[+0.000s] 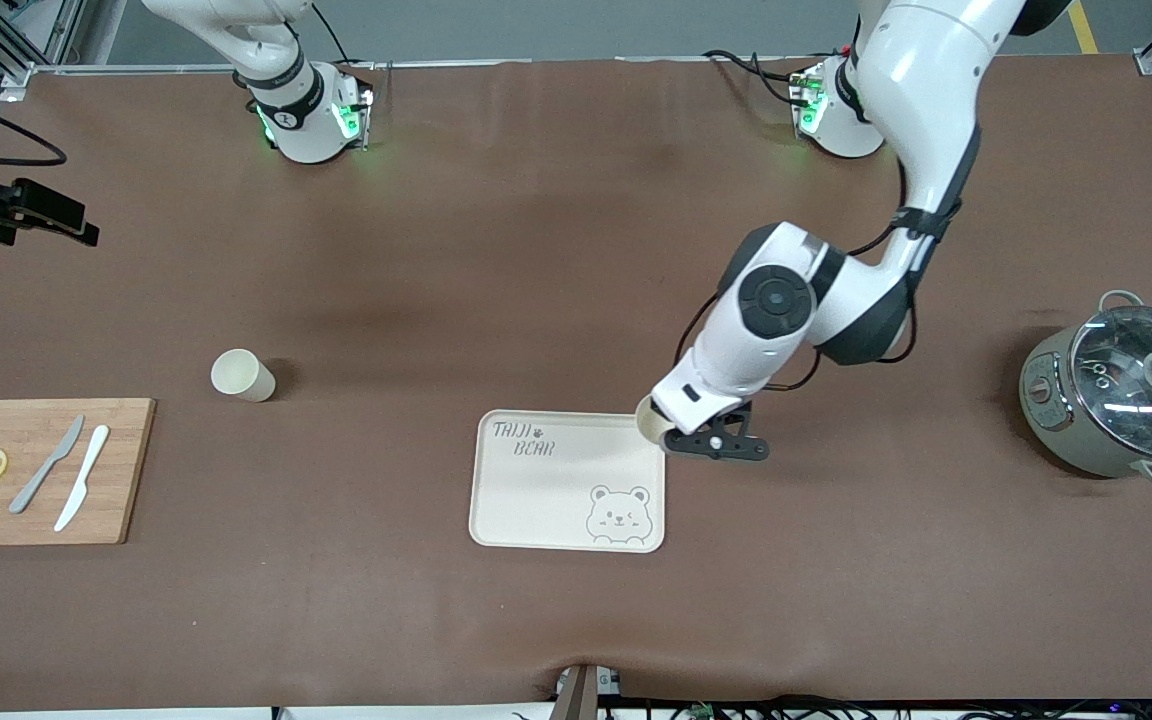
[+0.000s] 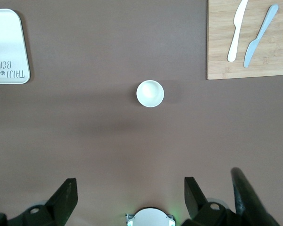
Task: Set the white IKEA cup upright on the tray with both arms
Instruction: 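Carry the white cup with the left gripper onto the bear tray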
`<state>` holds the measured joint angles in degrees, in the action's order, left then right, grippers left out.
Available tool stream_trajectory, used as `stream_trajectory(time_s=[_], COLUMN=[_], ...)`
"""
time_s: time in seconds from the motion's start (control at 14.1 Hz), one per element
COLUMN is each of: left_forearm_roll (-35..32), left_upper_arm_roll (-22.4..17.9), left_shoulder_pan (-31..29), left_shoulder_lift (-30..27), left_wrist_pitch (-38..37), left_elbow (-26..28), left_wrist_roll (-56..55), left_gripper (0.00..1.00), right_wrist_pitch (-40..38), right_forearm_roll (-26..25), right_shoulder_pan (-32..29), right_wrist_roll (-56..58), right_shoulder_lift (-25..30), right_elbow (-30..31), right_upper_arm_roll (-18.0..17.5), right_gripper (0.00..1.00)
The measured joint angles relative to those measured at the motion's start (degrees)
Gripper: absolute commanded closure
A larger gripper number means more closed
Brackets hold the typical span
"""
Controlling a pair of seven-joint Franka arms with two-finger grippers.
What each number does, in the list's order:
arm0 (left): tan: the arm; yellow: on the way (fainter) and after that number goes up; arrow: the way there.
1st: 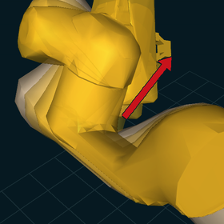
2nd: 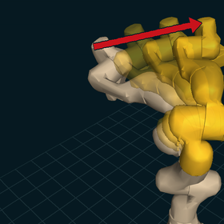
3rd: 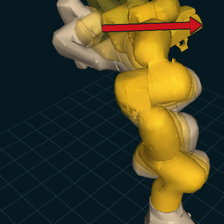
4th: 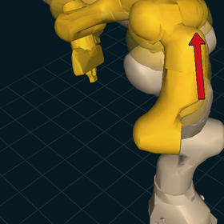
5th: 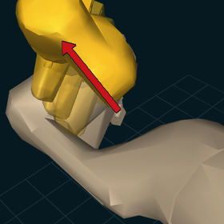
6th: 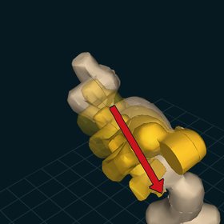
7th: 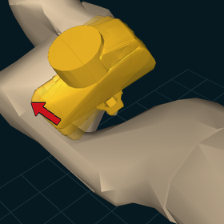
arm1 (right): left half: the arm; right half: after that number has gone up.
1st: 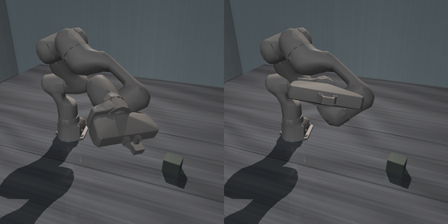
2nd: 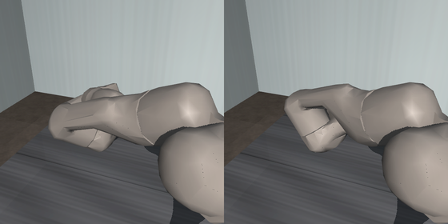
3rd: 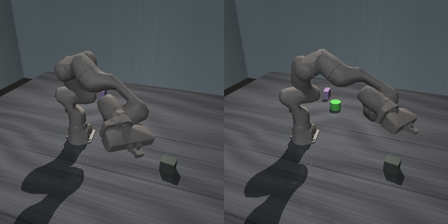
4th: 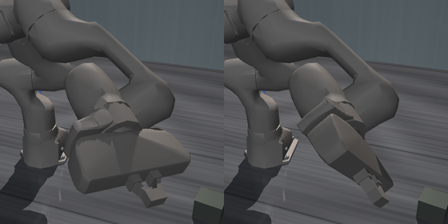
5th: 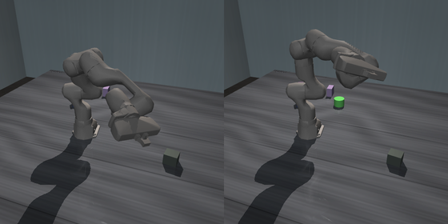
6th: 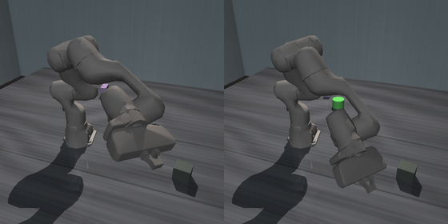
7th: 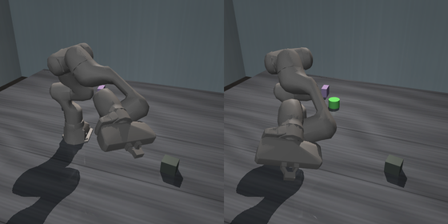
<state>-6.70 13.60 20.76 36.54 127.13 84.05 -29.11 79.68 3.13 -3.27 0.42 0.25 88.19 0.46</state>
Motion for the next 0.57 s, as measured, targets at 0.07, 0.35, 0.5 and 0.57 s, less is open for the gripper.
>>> stream_trajectory(time_s=[0.07, 0.35, 0.5, 0.57], left_forearm_roll=[-0.6, -1.1, -1.1, -1.1], left_upper_arm_roll=[-0.1, -3.4, -6.4, -7.0], left_shoulder_pan=[0.8, 4.3, 7.0, 7.7], left_shoulder_lift=[1.3, 5.0, 6.4, 7.1], left_wrist_pitch=[-0.1, -0.2, -0.1, 0.0], left_elbow=[-1.4, -5.2, -6.6, -7.2], left_wrist_roll=[-1.0, -2.2, -2.7, -2.9], left_gripper=[1.00, 1.00, 1.00, 1.00], right_wrist_pitch=[0.0, 0.0, 0.0, 0.0], right_forearm_roll=[0.0, 0.0, 0.0, 0.0], right_shoulder_pan=[0.0, -0.1, -0.1, -0.2], right_wrist_roll=[0.0, 0.0, 0.0, 0.0], right_shoulder_lift=[-0.2, -0.8, -1.3, -1.6], right_elbow=[0.0, 0.0, 0.0, 0.0], right_upper_arm_roll=[0.0, 0.0, 0.1, 0.1], right_gripper=[0.00, 0.00, 0.00, 0.00])
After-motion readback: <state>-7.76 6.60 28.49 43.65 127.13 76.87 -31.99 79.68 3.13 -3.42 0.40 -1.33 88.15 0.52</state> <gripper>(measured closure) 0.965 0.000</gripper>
